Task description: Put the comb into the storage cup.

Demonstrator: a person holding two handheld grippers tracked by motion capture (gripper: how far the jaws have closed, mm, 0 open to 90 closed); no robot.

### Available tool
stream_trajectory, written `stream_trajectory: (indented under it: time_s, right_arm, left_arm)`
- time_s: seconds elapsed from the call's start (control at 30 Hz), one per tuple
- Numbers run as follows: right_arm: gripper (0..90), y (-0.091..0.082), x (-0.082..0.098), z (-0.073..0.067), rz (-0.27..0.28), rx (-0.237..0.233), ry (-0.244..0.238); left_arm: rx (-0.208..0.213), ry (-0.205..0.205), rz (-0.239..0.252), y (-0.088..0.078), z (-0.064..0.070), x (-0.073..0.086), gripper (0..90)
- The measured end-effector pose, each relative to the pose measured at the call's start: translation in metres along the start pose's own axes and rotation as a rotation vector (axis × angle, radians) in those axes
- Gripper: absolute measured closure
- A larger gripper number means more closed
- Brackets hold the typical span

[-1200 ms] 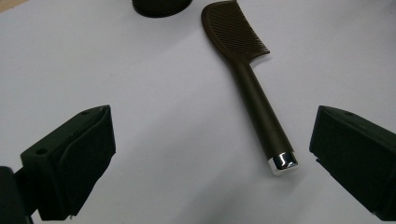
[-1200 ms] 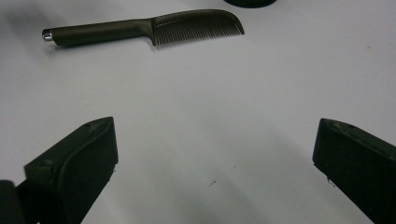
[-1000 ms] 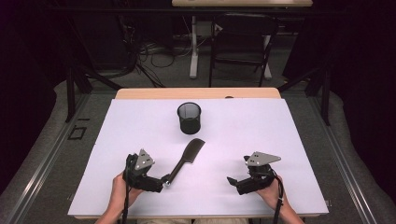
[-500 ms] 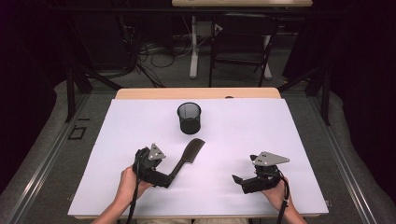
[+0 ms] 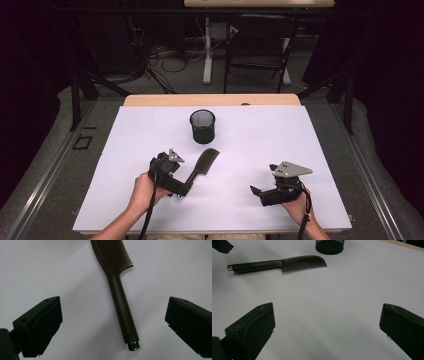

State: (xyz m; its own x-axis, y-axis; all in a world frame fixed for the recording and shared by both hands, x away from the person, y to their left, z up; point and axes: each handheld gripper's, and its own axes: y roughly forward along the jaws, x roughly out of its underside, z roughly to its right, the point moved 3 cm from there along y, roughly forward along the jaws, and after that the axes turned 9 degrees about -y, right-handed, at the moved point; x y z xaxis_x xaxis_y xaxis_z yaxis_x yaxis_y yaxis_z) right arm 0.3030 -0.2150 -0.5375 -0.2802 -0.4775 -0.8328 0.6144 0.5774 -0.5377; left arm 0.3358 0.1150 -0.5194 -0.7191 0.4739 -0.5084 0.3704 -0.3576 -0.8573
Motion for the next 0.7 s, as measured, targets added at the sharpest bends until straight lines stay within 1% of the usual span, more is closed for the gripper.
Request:
stream_trajectory:
  time_s: [0.13, 0.23, 0.27, 0.4, 0.53, 0.6, 0.63, 0.7]
  right_arm:
    - [0.0, -0.001, 0.0, 0.001, 0.009, -0.002, 0.002]
    - [0.0, -0.001, -0.001, 0.001, 0.013, -0.008, 0.002]
    - [0.0, -0.001, -0.001, 0.001, 0.014, -0.008, -0.002]
    - [0.0, 0.002, 0.0, 0.001, 0.006, -0.02, 0.003]
    - [0.0, 0.004, 0.001, 0.001, -0.004, -0.025, 0.003]
    - [0.0, 0.005, 0.002, 0.001, -0.01, -0.025, 0.006]
    - [0.0, 0.005, 0.002, 0.001, -0.012, -0.025, 0.008]
    - [0.0, 0.006, 0.002, 0.002, -0.014, -0.023, 0.004]
  left_arm:
    - [-0.014, -0.016, -0.043, -0.001, 0.001, -0.005, 1.3]
    - [-0.028, -0.016, -0.072, 0.001, 0.002, -0.01, 1.3]
    - [-0.03, -0.012, -0.087, 0.002, 0.003, -0.011, 1.5]
    - [-0.028, -0.022, -0.125, 0.01, 0.005, -0.017, 3.4]
    - [-0.03, -0.018, -0.169, 0.021, 0.009, -0.023, 9.8]
    - [-0.031, -0.019, -0.191, 0.025, 0.009, -0.026, 15.6]
    - [-0.036, -0.021, -0.2, 0.028, 0.009, -0.027, 15.9]
    - [-0.039, -0.026, -0.22, 0.032, 0.01, -0.031, 23.0]
